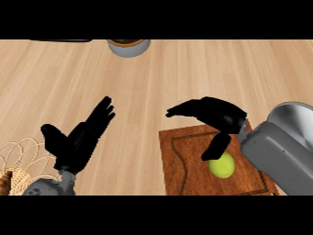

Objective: Pick the pear from the cutting board and place it in the pan

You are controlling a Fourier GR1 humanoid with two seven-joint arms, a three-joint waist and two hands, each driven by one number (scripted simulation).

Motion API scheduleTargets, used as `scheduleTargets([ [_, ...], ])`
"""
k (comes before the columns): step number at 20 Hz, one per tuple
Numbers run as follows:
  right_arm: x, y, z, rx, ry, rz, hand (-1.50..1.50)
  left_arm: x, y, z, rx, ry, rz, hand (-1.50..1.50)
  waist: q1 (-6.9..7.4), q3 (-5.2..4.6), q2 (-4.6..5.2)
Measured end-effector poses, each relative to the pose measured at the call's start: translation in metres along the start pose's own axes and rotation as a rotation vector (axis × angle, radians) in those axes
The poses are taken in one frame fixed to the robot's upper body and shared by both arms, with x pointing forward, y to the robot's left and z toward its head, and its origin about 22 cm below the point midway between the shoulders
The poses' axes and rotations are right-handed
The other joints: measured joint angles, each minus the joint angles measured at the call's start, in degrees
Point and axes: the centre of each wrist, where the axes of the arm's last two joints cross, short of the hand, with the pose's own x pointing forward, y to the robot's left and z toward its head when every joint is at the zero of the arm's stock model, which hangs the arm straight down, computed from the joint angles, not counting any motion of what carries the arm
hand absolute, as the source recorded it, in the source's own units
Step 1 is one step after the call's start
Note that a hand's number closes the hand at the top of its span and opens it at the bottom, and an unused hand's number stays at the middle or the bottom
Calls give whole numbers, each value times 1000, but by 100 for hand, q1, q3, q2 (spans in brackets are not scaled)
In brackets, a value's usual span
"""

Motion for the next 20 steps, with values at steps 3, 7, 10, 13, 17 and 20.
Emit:
scheduleTargets([
  [3, 16, -6, -12, 195, 86, 200, -150, 0, 1, -2, -7, 7, 8, 0, -6, -7, -30],
  [7, 45, -2, -35, 418, 203, 449, -150, 0, 4, -5, -5, 10, 15, 0, -39, -8, -51],
  [10, 69, 15, -54, 563, 267, 582, -150, -1, 10, -5, 4, 15, 21, 0, -112, -2, -67],
  [13, 88, 33, -71, 710, 331, 689, -150, -4, 13, -5, 12, 20, 29, 0, -176, 2, -74],
  [17, 107, 62, -81, 810, 386, 769, -150, -4, 22, -3, 31, 20, 31, 0, -270, 11, -80],
  [20, 114, 73, -84, 838, 433, 783, -150, -7, 23, 1, 37, 16, 33, 0, -299, 17, -77],
])
